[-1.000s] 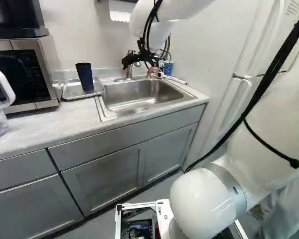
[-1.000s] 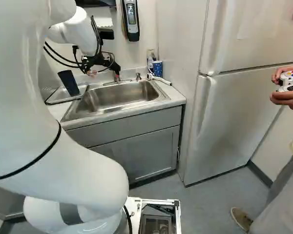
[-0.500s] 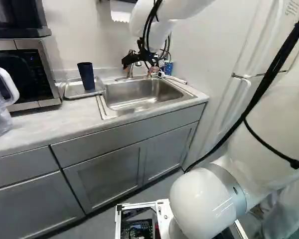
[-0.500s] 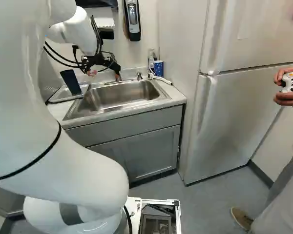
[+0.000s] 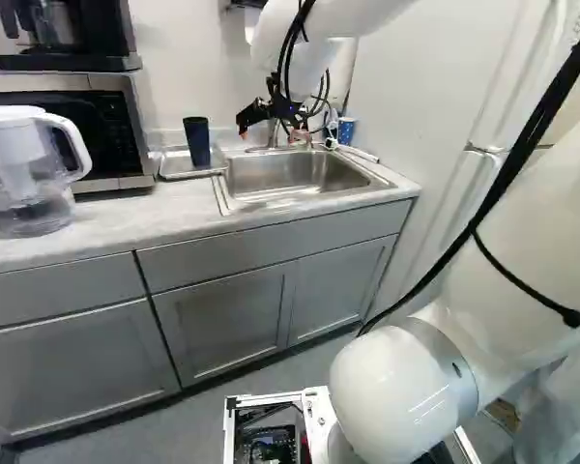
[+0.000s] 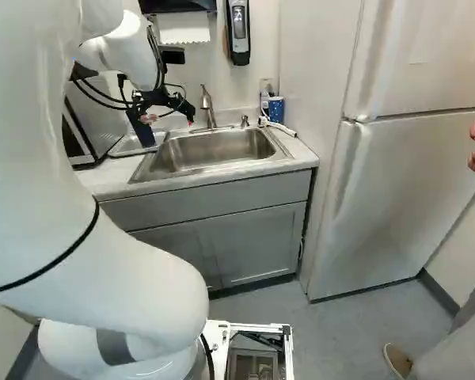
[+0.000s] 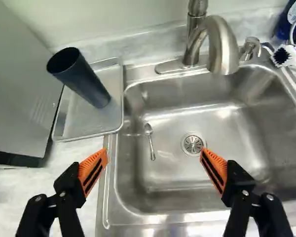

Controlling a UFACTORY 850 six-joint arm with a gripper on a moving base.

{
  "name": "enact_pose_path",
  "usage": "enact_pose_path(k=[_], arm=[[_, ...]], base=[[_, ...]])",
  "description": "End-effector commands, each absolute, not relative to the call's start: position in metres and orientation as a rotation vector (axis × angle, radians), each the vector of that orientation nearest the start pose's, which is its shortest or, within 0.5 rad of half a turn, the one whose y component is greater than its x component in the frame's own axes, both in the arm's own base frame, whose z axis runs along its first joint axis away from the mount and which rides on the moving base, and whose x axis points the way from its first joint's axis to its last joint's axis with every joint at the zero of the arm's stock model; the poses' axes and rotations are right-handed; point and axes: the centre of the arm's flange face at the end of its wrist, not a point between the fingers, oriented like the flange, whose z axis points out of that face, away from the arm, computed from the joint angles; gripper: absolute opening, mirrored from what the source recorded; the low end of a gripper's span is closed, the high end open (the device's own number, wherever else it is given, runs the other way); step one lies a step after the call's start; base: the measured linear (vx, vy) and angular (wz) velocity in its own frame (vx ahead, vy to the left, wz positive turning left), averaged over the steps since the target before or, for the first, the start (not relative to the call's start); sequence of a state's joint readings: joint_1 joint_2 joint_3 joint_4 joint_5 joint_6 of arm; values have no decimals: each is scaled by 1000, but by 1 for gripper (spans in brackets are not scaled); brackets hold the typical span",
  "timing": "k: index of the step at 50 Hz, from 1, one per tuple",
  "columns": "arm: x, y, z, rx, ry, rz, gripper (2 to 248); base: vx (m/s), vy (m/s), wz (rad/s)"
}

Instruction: Rinse the cup and place it in the tray

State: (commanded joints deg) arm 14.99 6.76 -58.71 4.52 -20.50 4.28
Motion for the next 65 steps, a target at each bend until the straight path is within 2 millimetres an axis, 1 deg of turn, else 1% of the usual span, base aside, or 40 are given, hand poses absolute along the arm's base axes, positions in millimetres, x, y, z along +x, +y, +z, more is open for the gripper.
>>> enact_pose_path(k=[37, 65], arm=[[451, 123, 647, -2741, -171, -1106, 247], [451, 123, 647, -2741, -171, -1106, 247]], base=[[-86, 5, 203], [-73, -29, 21]])
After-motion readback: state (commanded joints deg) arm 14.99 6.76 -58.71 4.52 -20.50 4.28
